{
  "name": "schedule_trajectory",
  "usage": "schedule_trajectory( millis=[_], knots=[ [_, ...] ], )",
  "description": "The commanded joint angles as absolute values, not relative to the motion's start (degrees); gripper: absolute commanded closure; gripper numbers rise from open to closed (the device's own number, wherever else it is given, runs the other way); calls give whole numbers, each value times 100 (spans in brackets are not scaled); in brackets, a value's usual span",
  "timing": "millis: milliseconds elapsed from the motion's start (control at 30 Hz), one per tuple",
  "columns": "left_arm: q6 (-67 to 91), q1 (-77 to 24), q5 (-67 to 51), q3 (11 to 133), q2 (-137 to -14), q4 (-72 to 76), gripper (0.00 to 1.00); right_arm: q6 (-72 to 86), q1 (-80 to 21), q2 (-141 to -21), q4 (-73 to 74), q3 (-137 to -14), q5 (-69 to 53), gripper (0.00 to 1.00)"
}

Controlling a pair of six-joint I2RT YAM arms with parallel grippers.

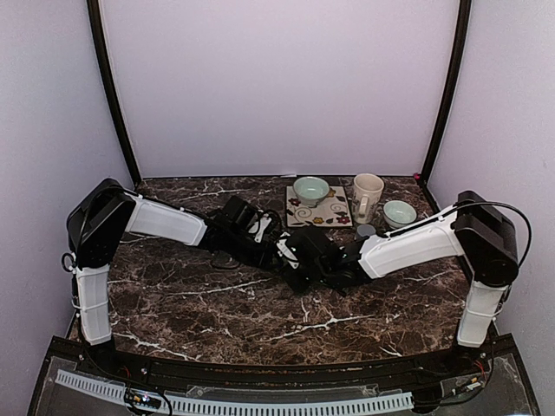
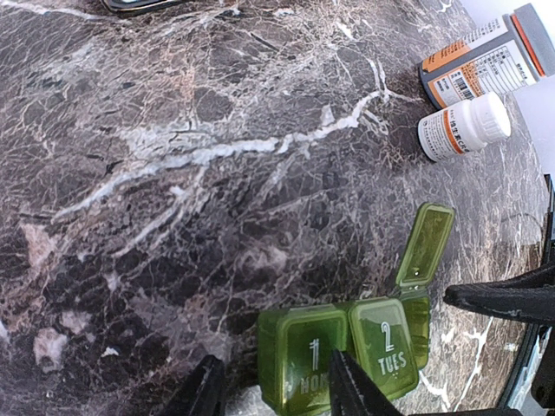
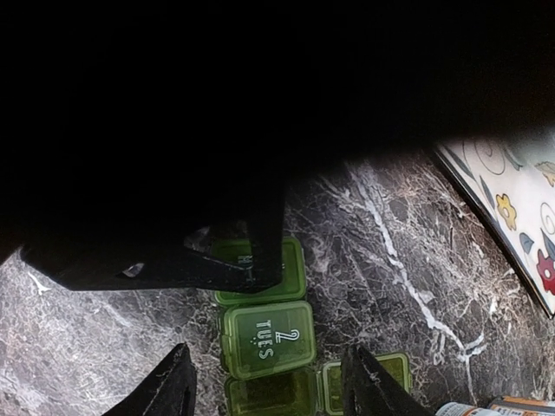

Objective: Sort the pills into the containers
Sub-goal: Open the lid of the pill container.

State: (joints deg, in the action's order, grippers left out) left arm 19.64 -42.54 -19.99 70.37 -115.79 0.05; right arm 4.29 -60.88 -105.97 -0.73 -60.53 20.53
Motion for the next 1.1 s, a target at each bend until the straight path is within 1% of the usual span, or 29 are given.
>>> schedule_trajectory(
  millis=[0,633,1067],
  knots=[
    [1834,-4315,-2021,7029,-11470,-402,58,378,-6135,-10746,-112,-6200,2134,42],
    [1833,-4316,-2066,6957,-11479,-355,58,356,-6126,-10930,-105,-6235,2660,42],
    [1803,-4324,-2013,6935,-11479,-365,59,325,-6104,-10790,-232,-6161,2931,42]
  ],
)
